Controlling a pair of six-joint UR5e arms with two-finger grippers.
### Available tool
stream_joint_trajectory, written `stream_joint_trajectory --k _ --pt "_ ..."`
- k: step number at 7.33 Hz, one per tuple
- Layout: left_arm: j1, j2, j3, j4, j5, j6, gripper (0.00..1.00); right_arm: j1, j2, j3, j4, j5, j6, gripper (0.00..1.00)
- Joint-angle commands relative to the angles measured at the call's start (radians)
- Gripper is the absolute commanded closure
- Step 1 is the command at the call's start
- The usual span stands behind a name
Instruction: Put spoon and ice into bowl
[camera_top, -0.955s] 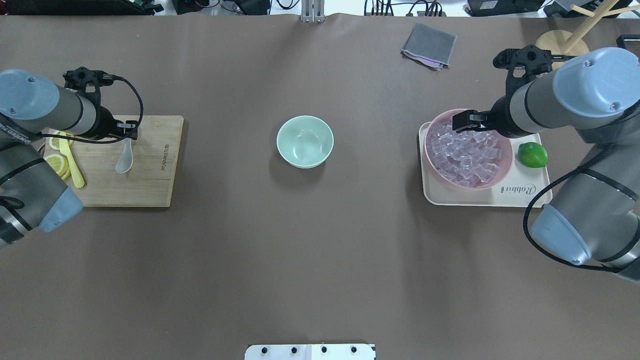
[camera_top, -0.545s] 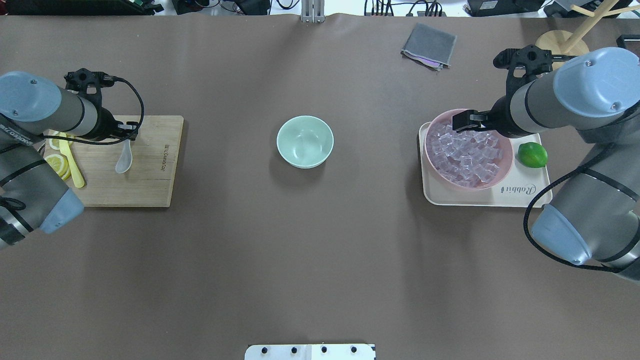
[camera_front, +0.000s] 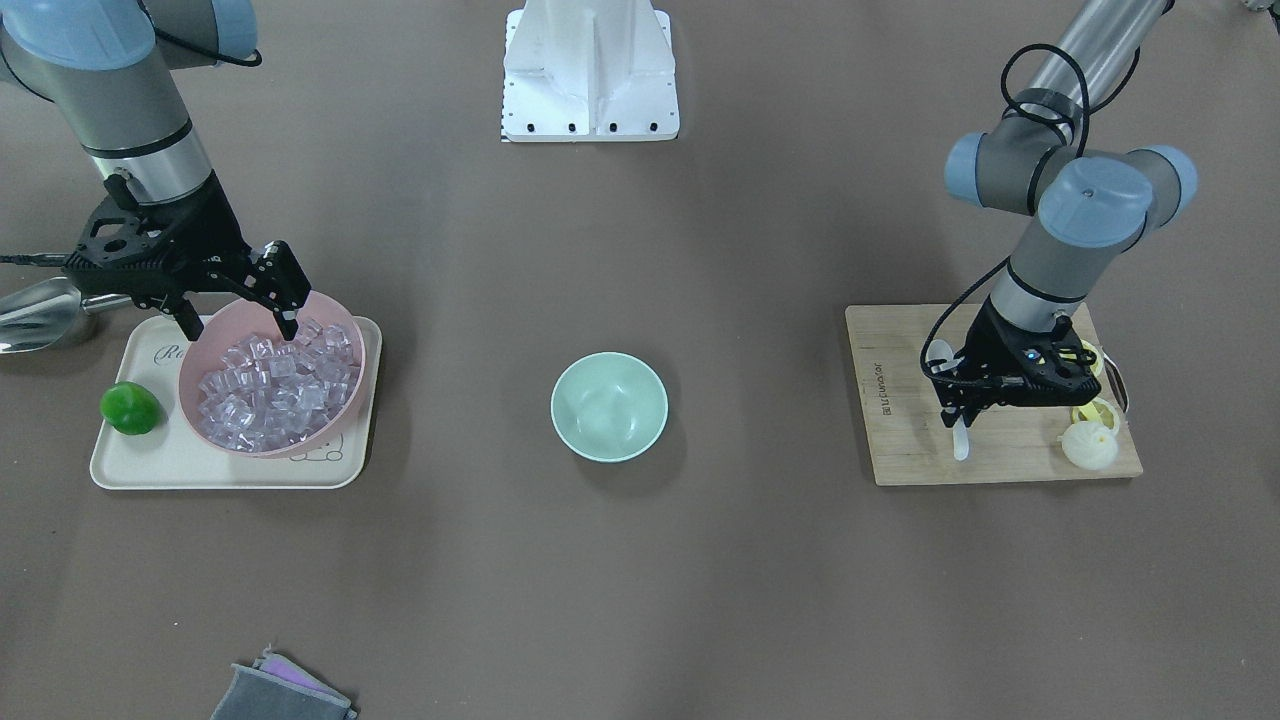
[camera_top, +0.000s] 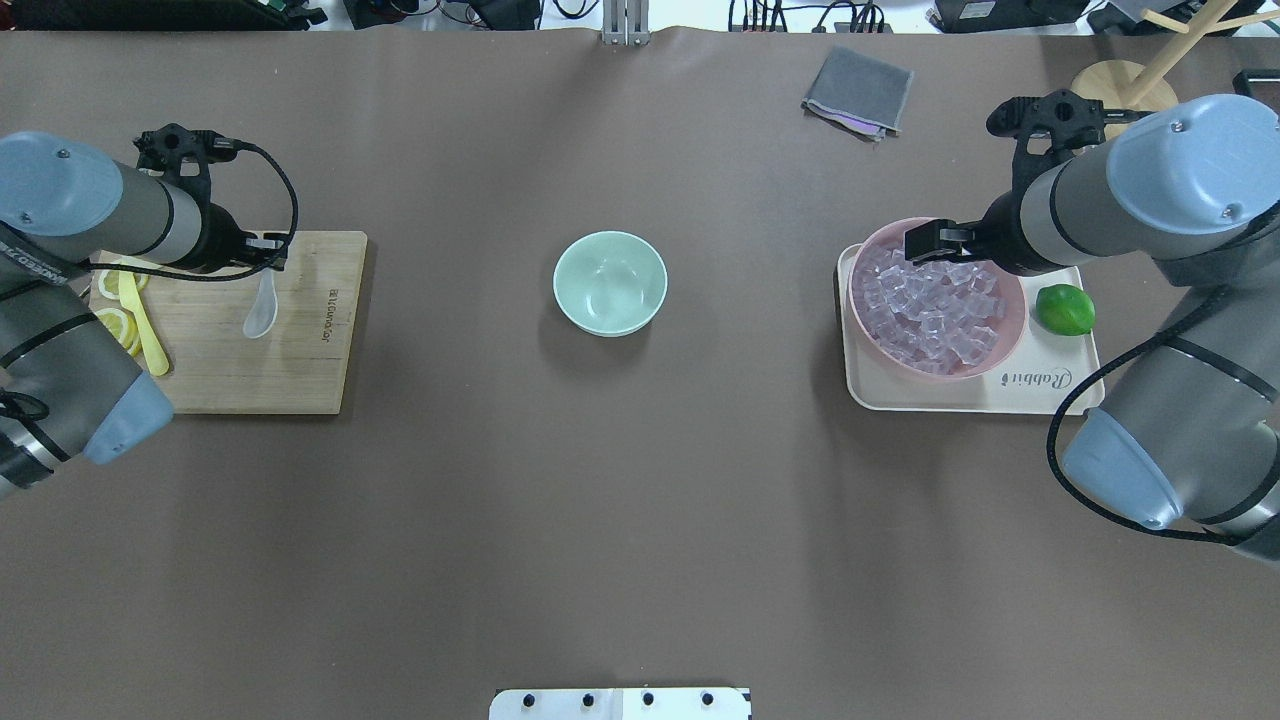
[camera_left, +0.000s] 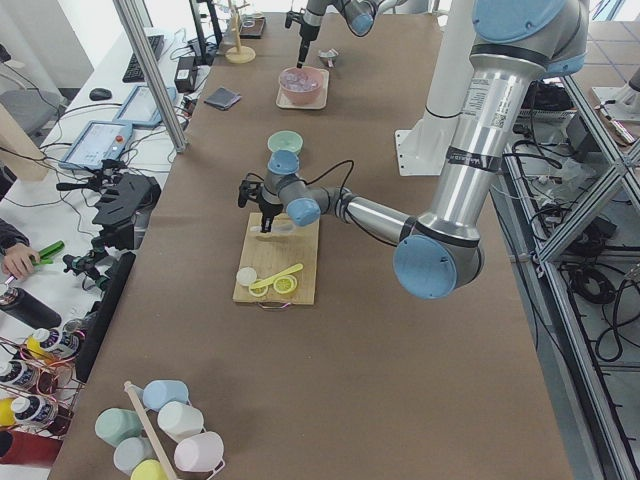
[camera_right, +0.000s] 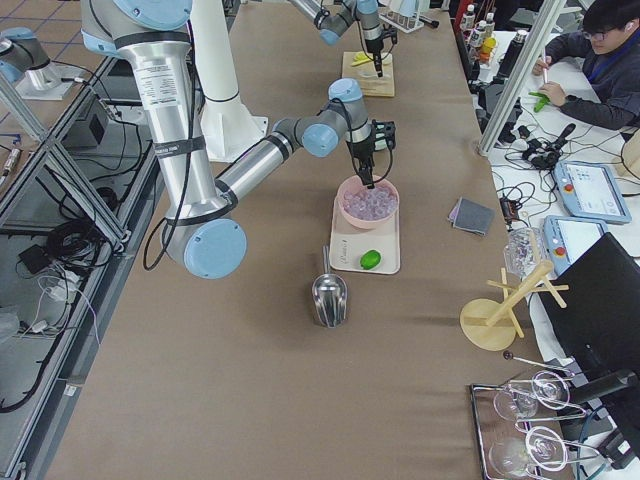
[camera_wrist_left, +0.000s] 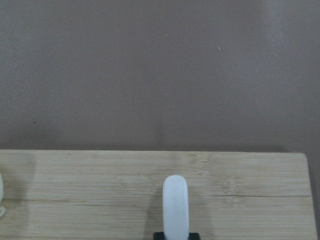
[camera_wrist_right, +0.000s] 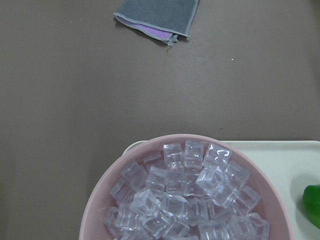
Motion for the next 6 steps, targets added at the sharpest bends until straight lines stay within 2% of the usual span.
stream_joint_trajectory --k 1,2,4,6 --pt "0.000 -0.018 -0.082 0.006 0.027 -0.198 0.99 0.001 0.000 -0.004 0.001 0.000 0.001 0.00" --pt "0.011 -0.052 -0.087 0.006 0.073 -0.289 0.99 -0.001 0.000 -0.009 0.001 0.000 0.006 0.00" --pt "0.142 -0.156 -0.074 0.009 0.241 -0.484 0.99 -0.027 0.003 -0.015 0.009 -0.027 0.061 0.00" --pt "0.236 -0.248 -0.035 0.012 0.356 -0.619 0.95 -0.033 0.003 -0.026 0.010 -0.029 0.060 0.00"
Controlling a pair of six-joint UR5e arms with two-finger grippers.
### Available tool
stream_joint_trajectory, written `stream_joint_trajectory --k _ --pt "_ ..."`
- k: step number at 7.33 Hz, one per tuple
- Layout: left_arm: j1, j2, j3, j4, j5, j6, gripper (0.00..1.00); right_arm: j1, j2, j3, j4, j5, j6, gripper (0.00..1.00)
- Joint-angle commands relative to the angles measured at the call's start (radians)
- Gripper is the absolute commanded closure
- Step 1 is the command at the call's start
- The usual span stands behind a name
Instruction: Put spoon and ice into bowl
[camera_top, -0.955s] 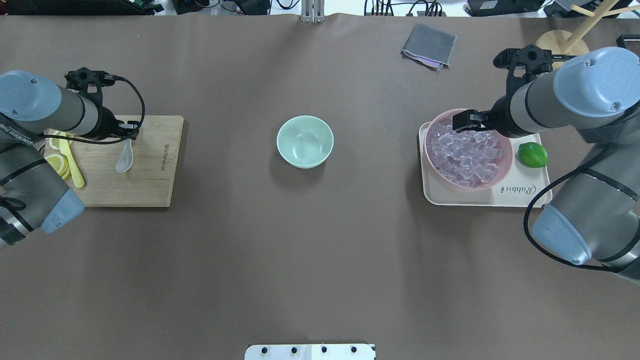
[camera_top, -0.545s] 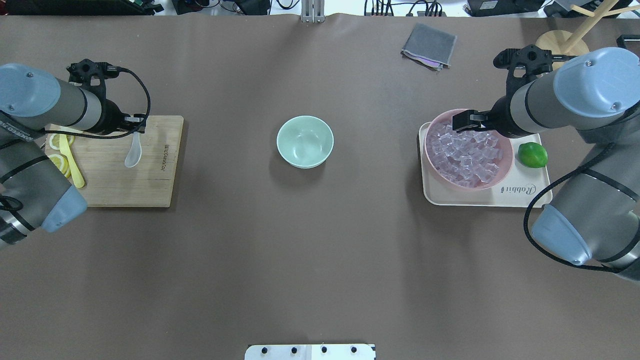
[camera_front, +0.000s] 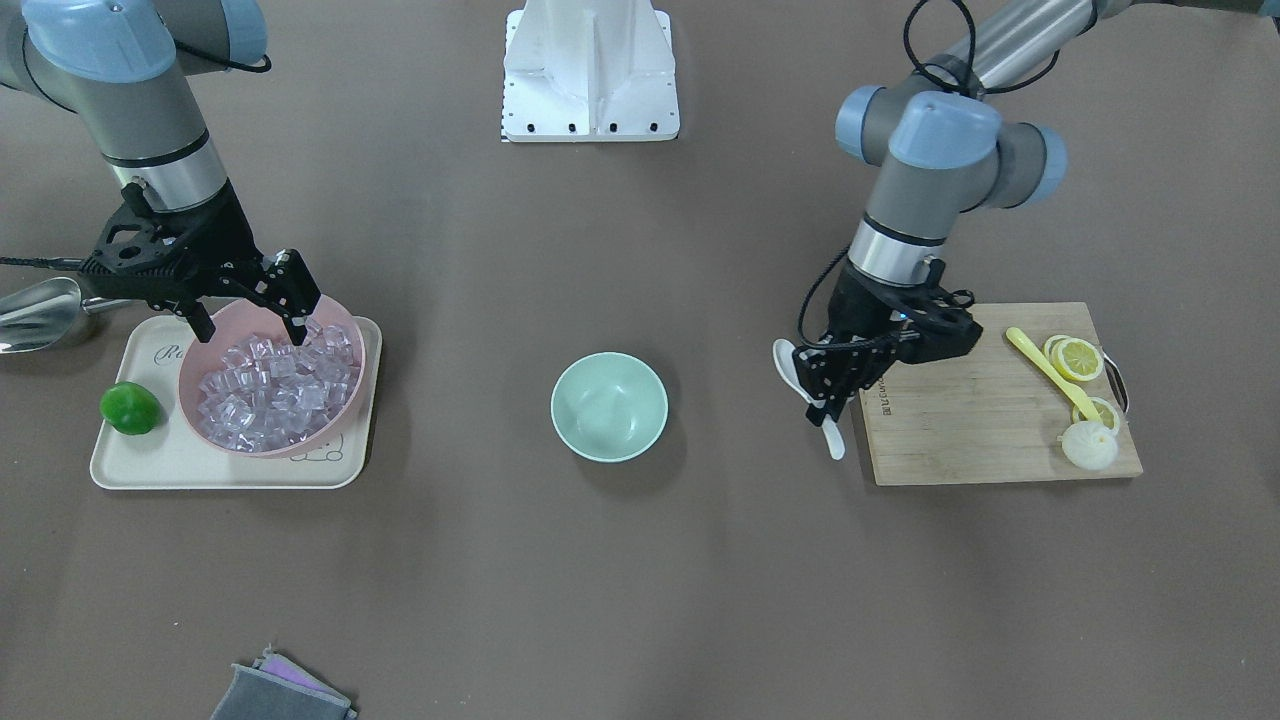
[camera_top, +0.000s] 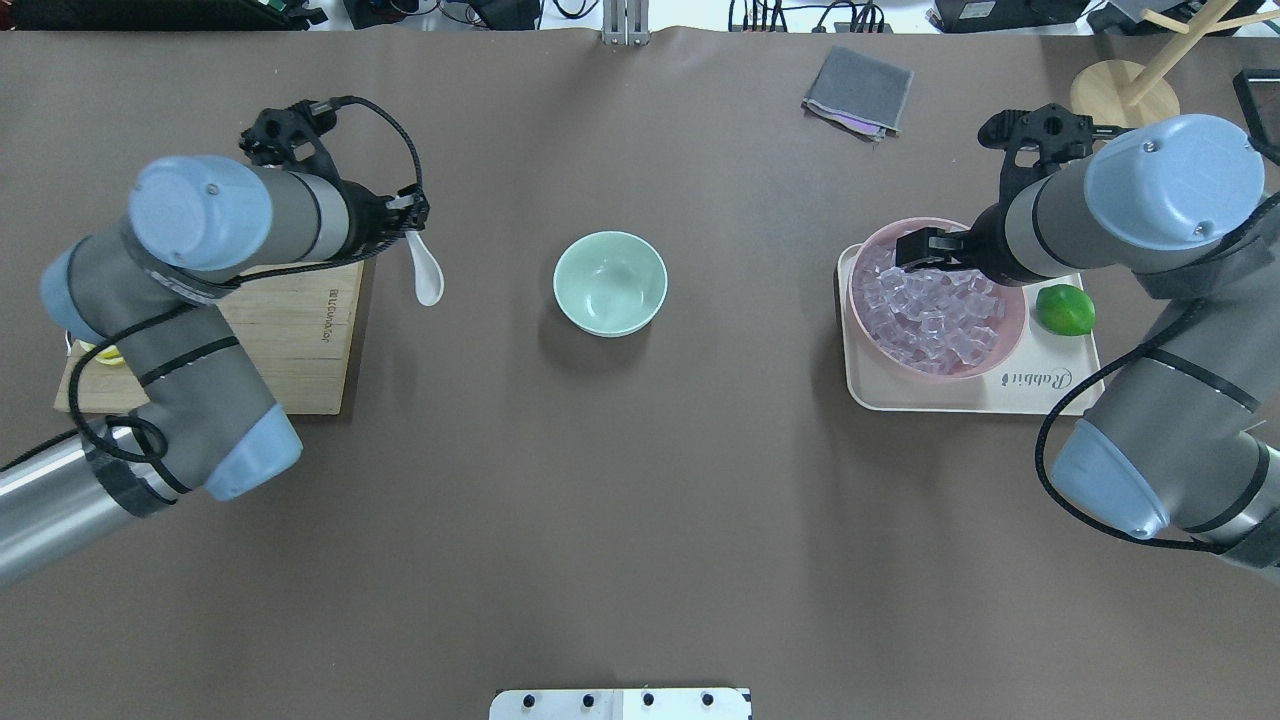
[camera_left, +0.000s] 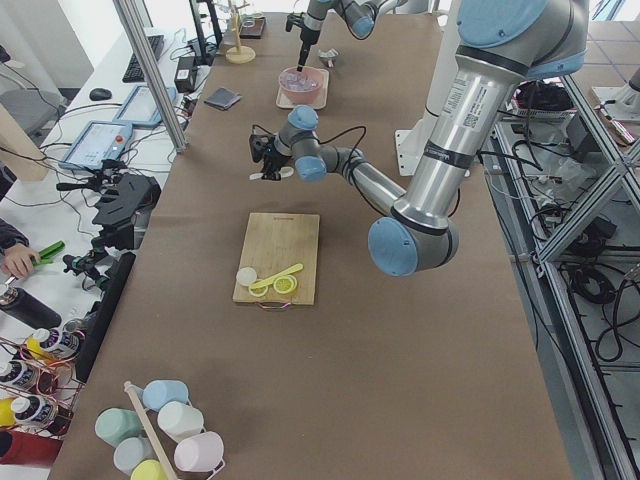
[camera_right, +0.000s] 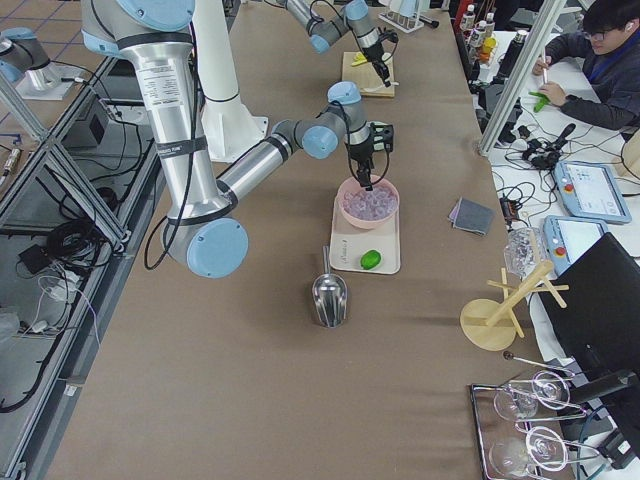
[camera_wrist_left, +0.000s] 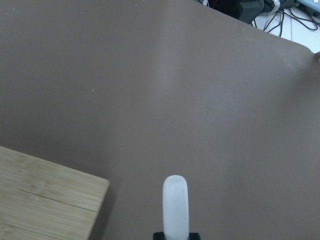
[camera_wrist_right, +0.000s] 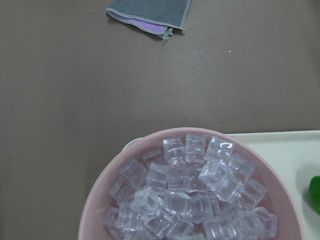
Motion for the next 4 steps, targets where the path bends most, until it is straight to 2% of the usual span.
stream_joint_trajectory --k 1,3,4 --pt "0.091 -0.129 0.073 0.004 0.133 -0.109 0.94 -0.010 0.009 -0.020 0.008 -0.003 0.000 0.00" --pt "0.119 -0.226 0.162 0.004 0.182 -0.170 0.94 -0.016 0.015 -0.023 0.008 -0.008 0.000 0.00" --pt "0.120 -0.229 0.181 0.002 0.184 -0.172 0.94 -0.022 0.015 -0.024 0.008 -0.009 0.000 0.00"
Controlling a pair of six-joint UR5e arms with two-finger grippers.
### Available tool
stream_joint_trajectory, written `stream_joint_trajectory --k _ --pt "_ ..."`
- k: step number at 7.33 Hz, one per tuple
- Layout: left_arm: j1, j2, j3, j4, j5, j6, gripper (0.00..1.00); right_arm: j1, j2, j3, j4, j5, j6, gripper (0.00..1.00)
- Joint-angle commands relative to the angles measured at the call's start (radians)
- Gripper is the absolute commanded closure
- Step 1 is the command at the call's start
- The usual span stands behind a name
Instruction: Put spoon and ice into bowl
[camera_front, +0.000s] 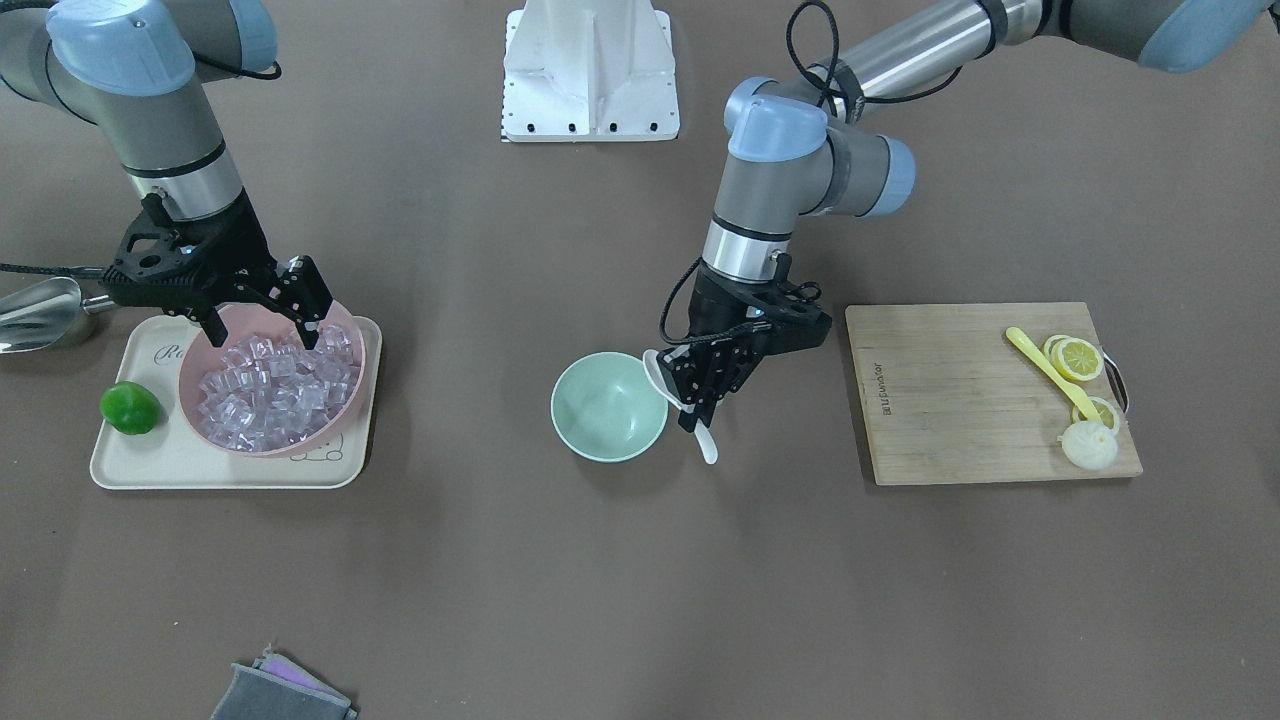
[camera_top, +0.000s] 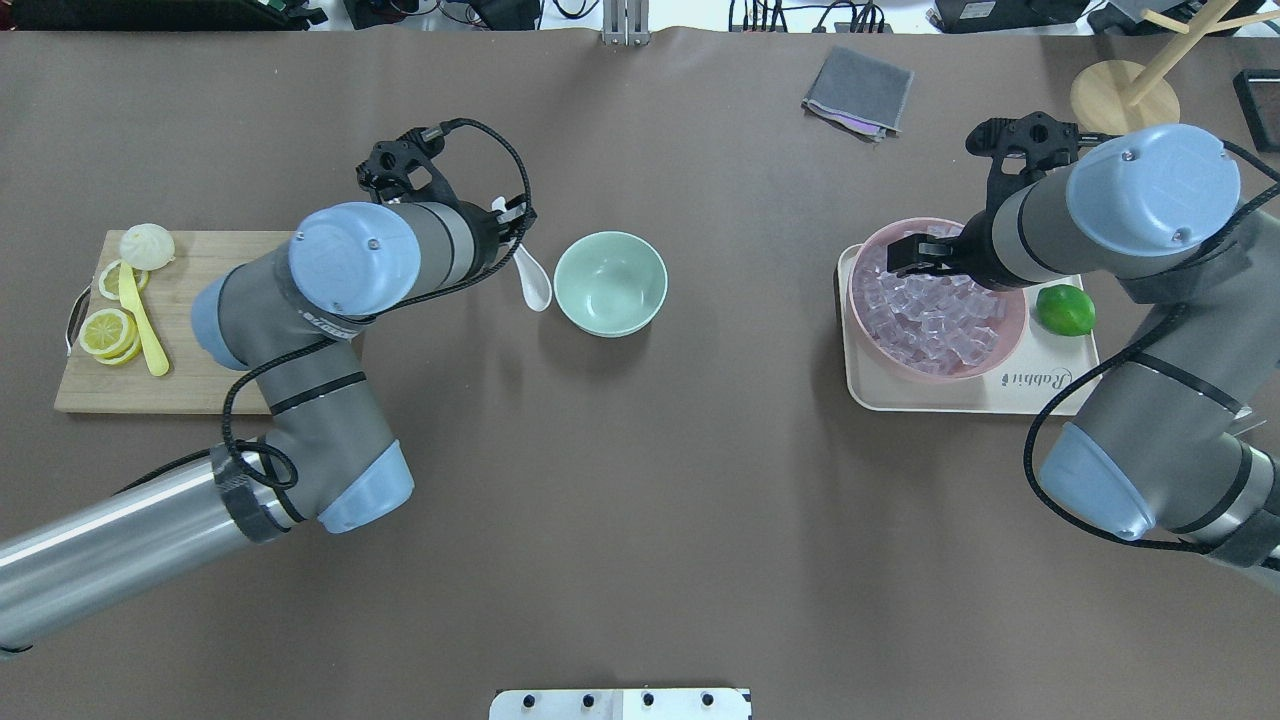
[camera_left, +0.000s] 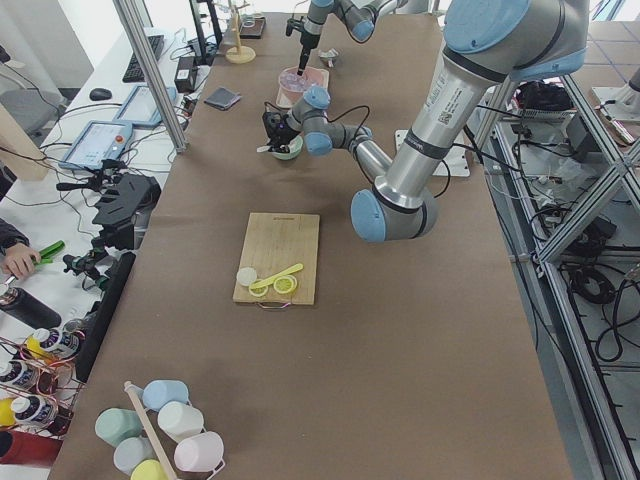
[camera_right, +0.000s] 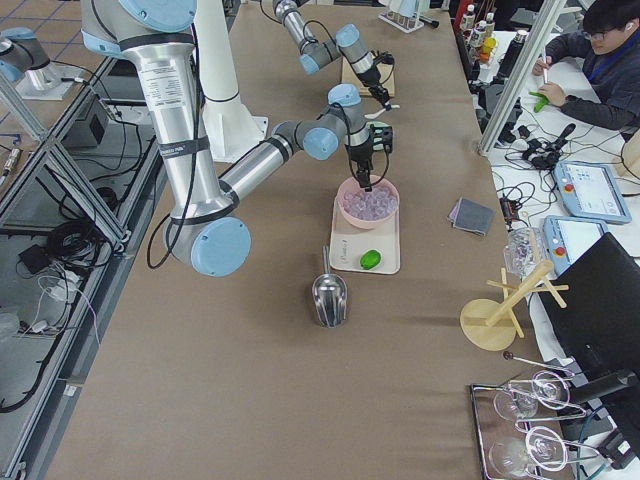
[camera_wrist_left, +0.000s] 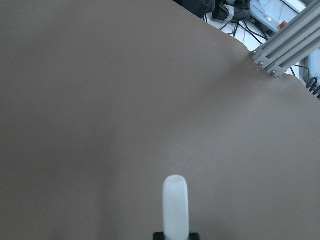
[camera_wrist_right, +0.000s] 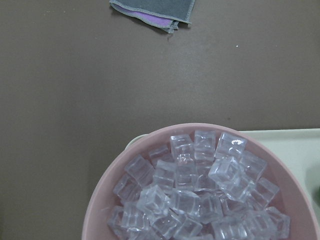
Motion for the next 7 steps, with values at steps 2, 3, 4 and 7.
stream_joint_trajectory --k 2,3,4,7 --pt "0.041 -0.028 0.045 -0.003 0.040 -0.018 0.64 -0.020 0.006 0.000 0.000 -0.025 0.001 0.00" --pt "0.070 -0.028 0.042 -0.003 0.086 -0.012 0.43 -0.027 0.004 -0.002 0.000 -0.033 0.001 0.00" --pt "0.076 -0.029 0.038 -0.003 0.094 -0.009 0.22 -0.029 0.006 -0.008 0.000 -0.042 0.003 0.00" --pt "0.040 -0.008 -0.114 0.043 -0.053 0.168 0.01 -0.047 0.004 -0.008 -0.001 -0.063 0.043 0.00"
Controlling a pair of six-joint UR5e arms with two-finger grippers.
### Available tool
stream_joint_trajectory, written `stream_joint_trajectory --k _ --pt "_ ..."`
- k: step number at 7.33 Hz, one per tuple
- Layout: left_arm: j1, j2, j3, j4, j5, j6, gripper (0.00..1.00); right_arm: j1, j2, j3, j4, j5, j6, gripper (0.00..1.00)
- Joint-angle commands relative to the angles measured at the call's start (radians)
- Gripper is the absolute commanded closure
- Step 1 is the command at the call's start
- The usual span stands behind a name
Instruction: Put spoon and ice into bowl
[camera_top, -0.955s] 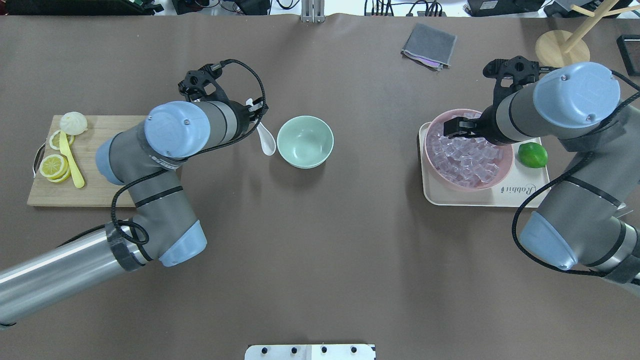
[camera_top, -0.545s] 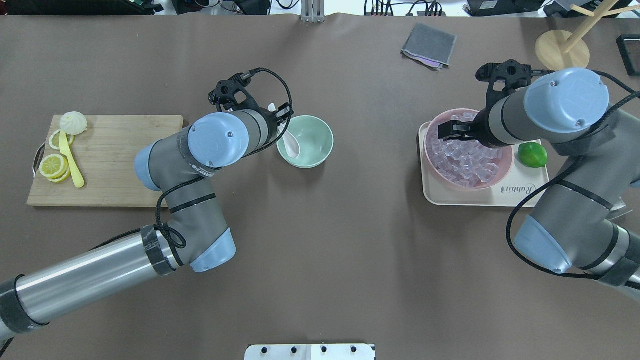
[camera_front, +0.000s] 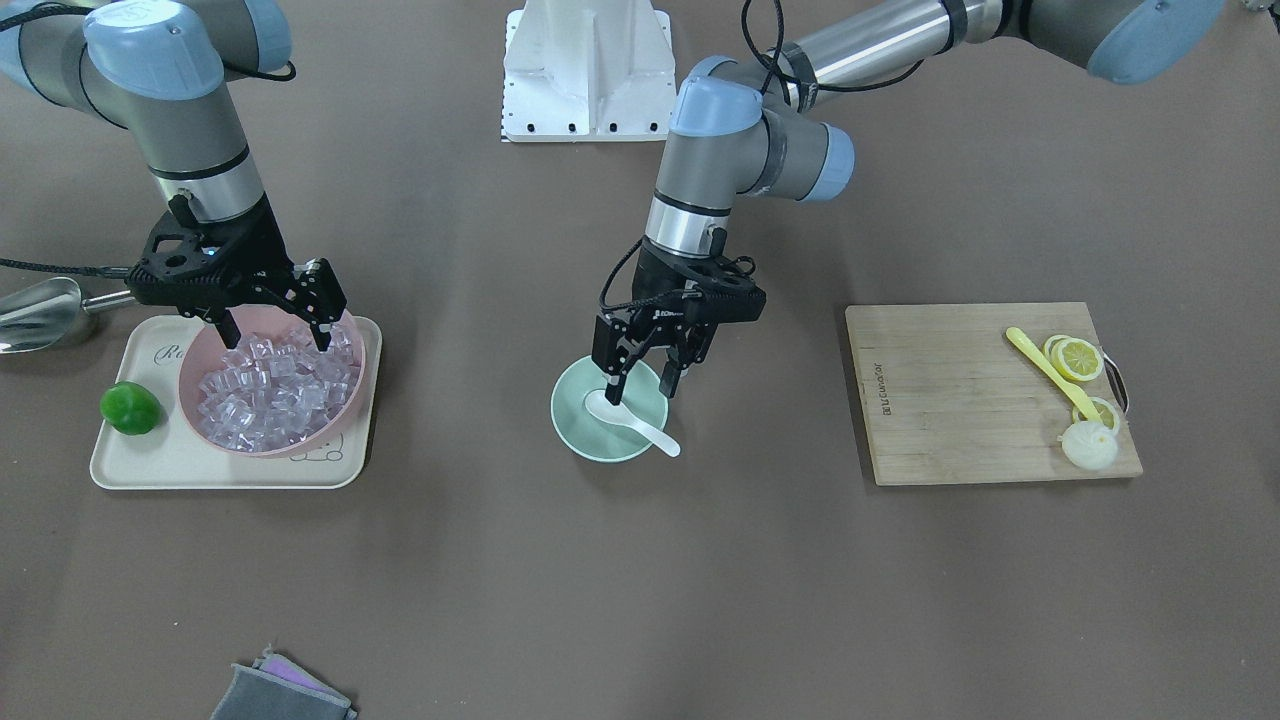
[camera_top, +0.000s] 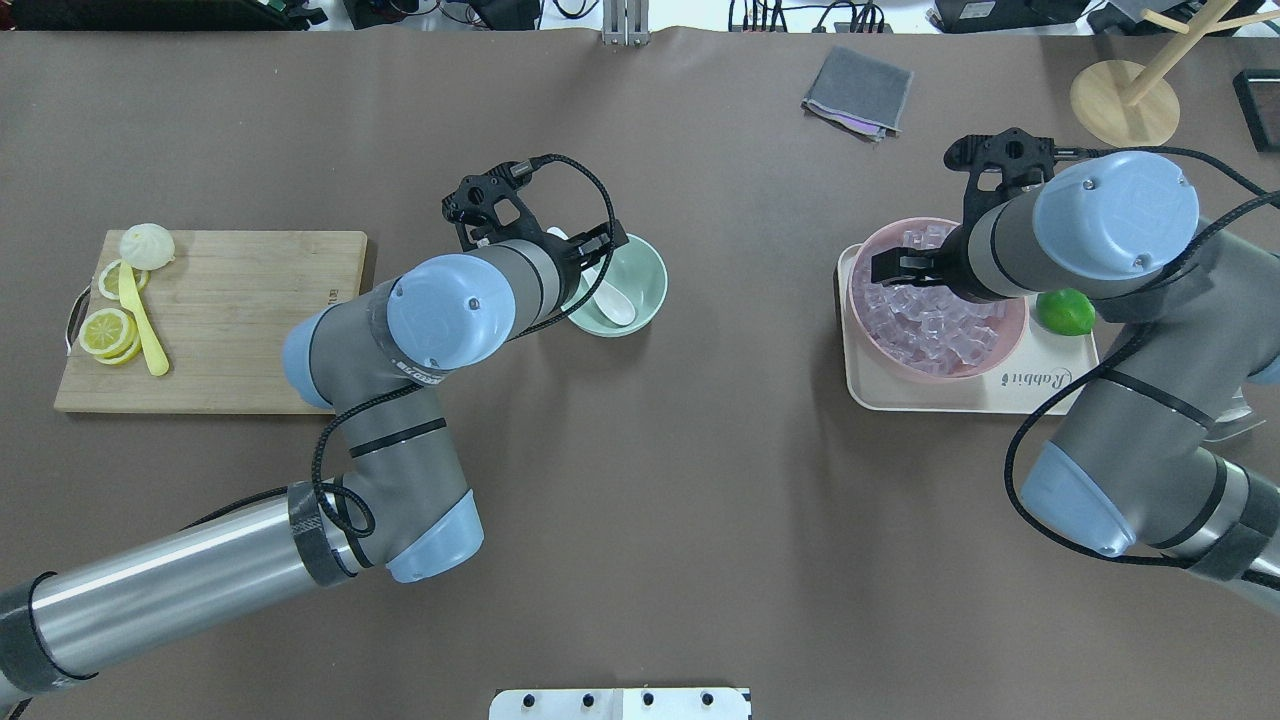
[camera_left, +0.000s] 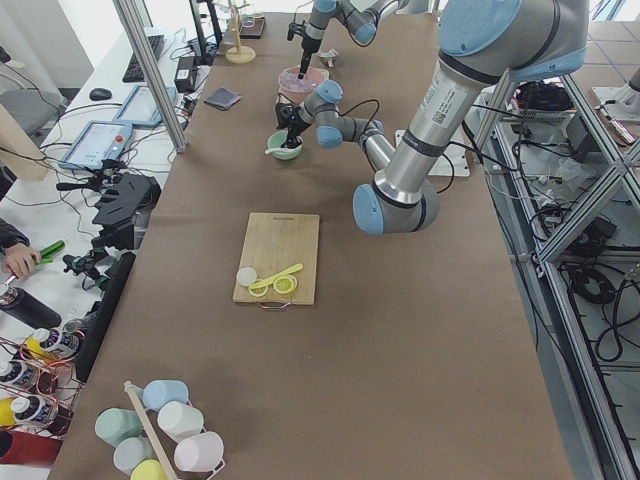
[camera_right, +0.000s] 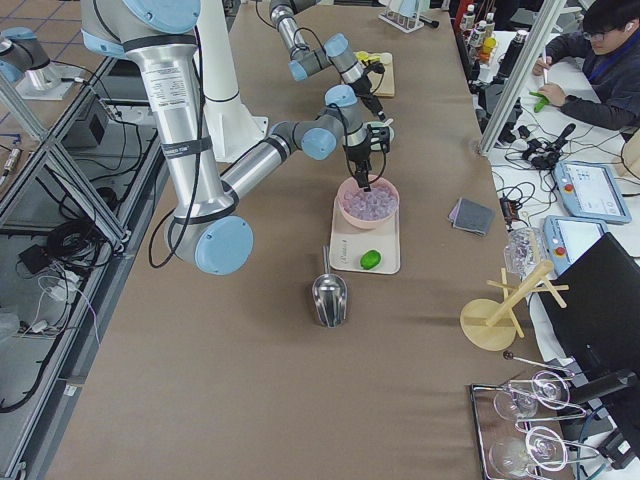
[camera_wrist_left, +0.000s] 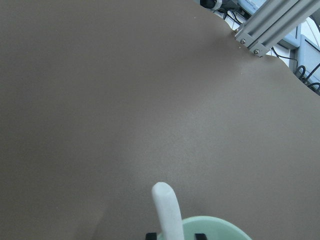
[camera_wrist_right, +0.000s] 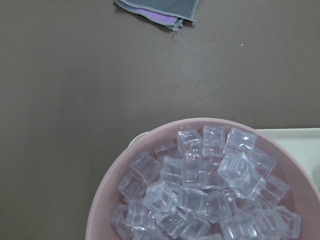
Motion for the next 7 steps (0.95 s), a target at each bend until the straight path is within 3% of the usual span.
stream_joint_trajectory --k 1,2,4,5,7 --pt "-0.080 0.093 -0.165 0.136 -0.199 0.196 0.01 -0.037 -0.001 -0.004 -0.001 -0.058 0.042 0.00" --pt "-0.151 0.198 -0.264 0.166 -0.294 0.372 0.01 -0.053 -0.001 -0.021 -0.001 -0.096 0.057 0.03" --pt "-0.315 0.377 -0.298 0.166 -0.529 0.667 0.00 -0.062 -0.010 -0.068 -0.001 -0.161 0.054 0.12" --pt "-0.329 0.399 -0.299 0.163 -0.530 0.691 0.00 -0.065 -0.013 -0.073 0.000 -0.170 0.050 0.17" --pt "-0.328 0.397 -0.296 0.165 -0.530 0.688 0.00 -0.071 -0.013 -0.070 0.000 -0.170 0.040 0.37"
